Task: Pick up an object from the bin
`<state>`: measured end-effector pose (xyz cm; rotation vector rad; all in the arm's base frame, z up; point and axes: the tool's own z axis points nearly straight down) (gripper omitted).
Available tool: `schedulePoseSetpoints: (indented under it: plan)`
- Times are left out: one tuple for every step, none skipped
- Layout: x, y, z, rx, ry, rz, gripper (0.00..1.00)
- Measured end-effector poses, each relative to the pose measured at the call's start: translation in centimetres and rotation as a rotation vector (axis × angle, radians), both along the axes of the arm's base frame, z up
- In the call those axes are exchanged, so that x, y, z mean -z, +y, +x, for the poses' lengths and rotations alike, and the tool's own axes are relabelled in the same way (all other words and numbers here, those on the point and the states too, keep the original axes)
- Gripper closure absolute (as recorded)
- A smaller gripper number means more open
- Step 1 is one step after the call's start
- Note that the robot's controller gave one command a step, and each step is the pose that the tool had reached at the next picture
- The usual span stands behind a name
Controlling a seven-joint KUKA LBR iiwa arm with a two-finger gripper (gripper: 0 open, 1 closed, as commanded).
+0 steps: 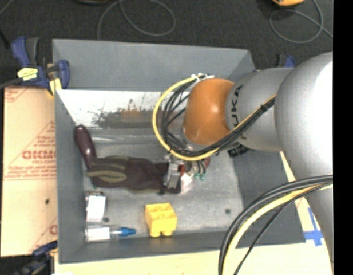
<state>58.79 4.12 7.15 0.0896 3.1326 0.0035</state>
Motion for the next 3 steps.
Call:
schedulePoseSetpoints:
  plan:
    - [-9.1,0.4,0.0,0.001,-0.003,0.001,1.0]
    - [-9.1,0.4,0.0,0.001,-0.003,0.001,1.0]
    - [-24.4,-0.1,0.0,0.112,-0.01,0.003,1.0]
